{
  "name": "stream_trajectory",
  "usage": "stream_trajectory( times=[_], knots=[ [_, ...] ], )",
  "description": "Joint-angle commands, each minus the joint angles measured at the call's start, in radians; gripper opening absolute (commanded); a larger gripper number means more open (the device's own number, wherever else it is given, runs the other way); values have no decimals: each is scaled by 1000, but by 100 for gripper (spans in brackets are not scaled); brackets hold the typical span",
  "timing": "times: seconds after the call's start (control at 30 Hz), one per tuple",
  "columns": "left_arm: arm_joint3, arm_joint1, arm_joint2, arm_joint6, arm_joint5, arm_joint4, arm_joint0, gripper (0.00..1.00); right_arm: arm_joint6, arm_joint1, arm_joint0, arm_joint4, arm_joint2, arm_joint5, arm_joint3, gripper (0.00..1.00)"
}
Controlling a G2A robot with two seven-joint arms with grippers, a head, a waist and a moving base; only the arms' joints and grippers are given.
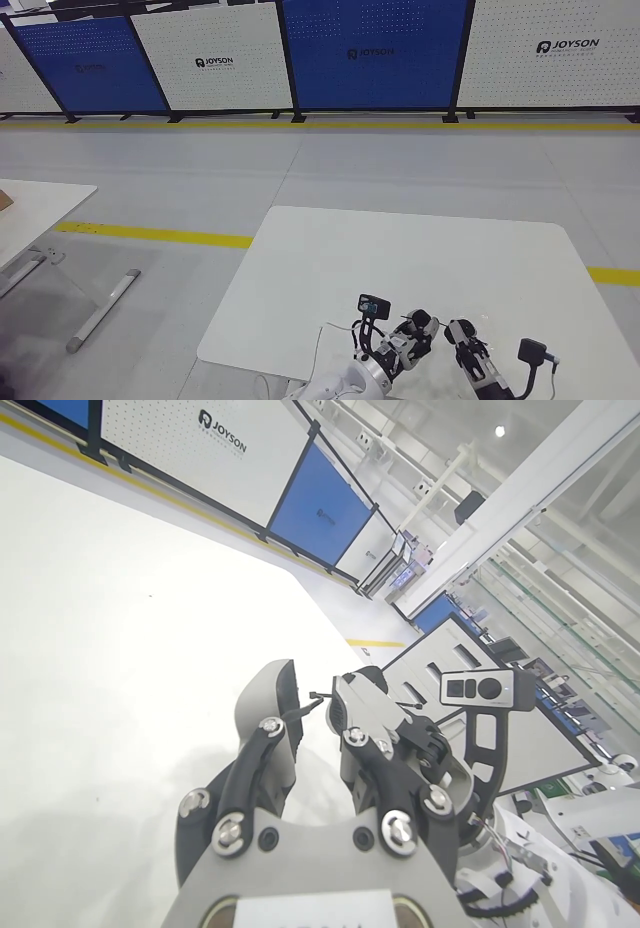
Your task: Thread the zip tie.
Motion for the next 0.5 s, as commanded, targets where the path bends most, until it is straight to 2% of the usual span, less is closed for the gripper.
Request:
stream_trajectory(
  times=[0.0, 0.07, 0.37, 0.47],
  knots=[
    [0, 0, -1, 3, 0, 0, 0, 9, -2, 1, 0, -2, -1, 0, 0, 0],
    [1, -1, -2, 4, 1, -1, 1, 0, -5, 2, -1, -4, -2, 0, -1, 0],
    [6, -3, 0, 5, 7, 7, 0, 0, -15, 6, -1, -9, -8, 0, -2, 0],
    [6, -3, 4, 3, -6, 6, 0, 0, -18, 7, -2, -8, -9, 0, -4, 0]
  ],
)
